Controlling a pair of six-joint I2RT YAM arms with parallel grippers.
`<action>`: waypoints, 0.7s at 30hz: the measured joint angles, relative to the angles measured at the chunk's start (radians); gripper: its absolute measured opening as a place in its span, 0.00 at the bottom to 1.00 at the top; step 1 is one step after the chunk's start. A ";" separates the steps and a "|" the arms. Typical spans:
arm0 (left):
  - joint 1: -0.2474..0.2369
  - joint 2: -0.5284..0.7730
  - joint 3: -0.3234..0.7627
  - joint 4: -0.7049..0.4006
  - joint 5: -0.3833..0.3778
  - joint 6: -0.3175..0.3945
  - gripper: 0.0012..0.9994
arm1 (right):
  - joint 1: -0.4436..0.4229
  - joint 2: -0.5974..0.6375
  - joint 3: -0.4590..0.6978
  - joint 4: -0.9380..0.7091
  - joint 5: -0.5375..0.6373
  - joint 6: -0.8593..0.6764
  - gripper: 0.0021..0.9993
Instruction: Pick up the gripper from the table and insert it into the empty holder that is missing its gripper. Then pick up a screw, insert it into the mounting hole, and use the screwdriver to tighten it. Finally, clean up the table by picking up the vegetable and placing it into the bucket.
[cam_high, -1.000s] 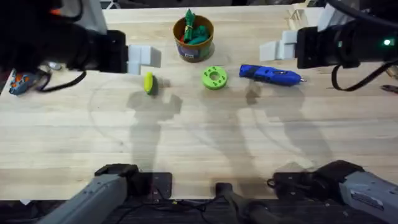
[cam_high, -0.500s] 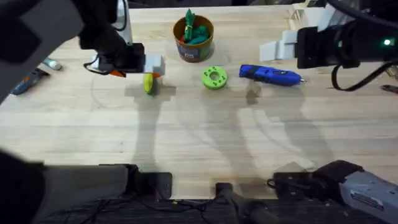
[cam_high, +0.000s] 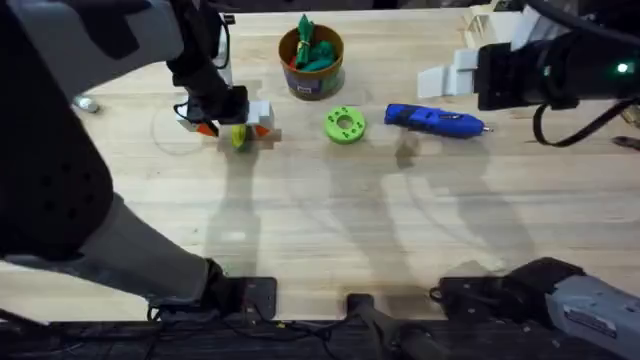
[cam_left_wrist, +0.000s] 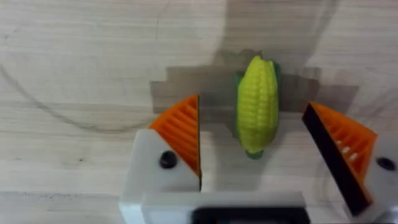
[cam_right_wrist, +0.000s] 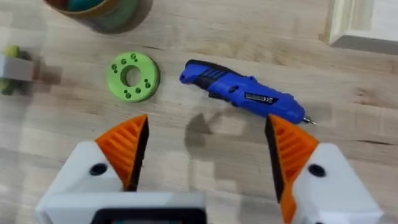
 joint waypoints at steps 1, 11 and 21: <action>0.000 0.008 0.000 0.005 0.000 0.000 0.99 | 0.000 0.000 0.000 0.000 0.000 0.000 0.99; 0.000 0.039 0.000 0.019 -0.002 -0.001 0.99 | 0.000 0.000 0.000 -0.002 0.000 0.000 0.99; 0.000 0.045 0.002 0.019 0.000 -0.003 0.69 | 0.000 0.000 0.000 -0.018 0.000 0.000 0.99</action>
